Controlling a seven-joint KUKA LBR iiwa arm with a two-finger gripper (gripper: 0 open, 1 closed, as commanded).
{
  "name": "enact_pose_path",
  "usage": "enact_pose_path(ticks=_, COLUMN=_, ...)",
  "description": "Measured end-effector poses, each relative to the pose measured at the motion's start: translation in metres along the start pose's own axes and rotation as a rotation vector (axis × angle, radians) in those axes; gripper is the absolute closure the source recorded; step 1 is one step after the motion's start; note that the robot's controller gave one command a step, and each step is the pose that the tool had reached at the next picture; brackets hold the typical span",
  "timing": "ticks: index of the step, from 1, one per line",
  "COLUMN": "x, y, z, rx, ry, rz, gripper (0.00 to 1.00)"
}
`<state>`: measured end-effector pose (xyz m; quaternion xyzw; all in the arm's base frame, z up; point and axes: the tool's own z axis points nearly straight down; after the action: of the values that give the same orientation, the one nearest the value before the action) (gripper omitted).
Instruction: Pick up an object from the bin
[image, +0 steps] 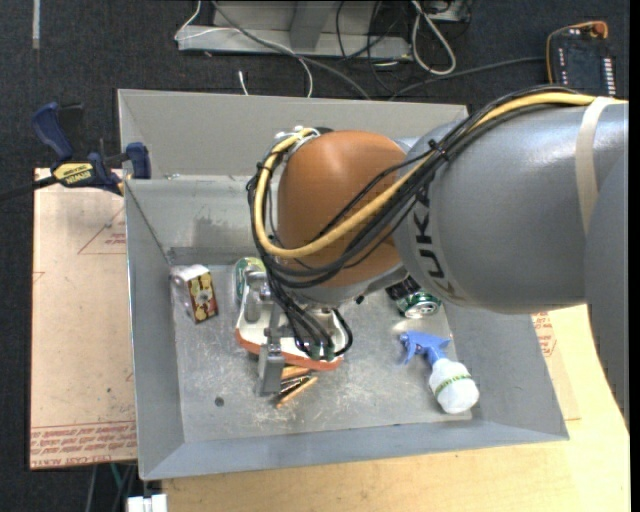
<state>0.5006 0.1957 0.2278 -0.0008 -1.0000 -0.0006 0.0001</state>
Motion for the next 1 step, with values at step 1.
enact_pose_path(ticks=1, x=0.0000, y=0.0000, z=0.0000, rx=0.000, ry=0.000, rz=0.000, gripper=0.00)
